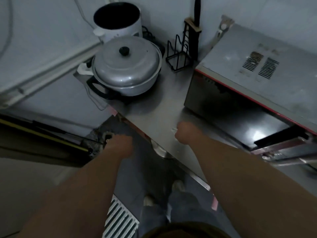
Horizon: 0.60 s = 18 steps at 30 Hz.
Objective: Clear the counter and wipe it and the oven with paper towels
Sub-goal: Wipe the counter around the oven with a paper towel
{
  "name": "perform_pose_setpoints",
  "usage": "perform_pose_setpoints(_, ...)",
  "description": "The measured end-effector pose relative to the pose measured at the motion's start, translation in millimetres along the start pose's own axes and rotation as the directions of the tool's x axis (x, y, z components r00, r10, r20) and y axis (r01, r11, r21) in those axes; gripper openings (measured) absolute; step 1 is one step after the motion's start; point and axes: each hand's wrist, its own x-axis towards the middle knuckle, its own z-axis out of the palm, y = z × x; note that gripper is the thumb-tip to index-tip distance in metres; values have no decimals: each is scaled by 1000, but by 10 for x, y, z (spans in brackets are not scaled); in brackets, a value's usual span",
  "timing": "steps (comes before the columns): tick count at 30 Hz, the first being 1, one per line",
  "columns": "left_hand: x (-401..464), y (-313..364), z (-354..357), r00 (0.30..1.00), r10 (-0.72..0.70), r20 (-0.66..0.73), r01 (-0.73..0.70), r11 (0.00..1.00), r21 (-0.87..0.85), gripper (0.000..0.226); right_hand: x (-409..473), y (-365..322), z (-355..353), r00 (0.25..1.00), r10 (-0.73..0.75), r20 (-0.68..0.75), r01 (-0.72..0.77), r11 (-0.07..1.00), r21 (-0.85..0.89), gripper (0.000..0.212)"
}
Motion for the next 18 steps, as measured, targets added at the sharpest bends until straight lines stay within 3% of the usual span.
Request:
perform_pose_setpoints(3,235,41,-107,997,69,39,-68,997,-20,26,250,-16,-154,1000,-5,-29,6,999,34,28)
perform_pose_setpoints(8,613,353,-459,992,99,-81,-106,990,-93,35,693,-142,-441,996,-15,-87,37,967,252,22)
perform_pose_setpoints(12,847,524,-546,987,113,-110,-125,986,-111,39,841,-246,-490,996,-47,-82,71,942,329,26)
perform_pose_setpoints(18,1245,702,-684,992,107,-61,-114,987,-115,41,1125,-150,-556,995,89,-40,-49,811,584,19)
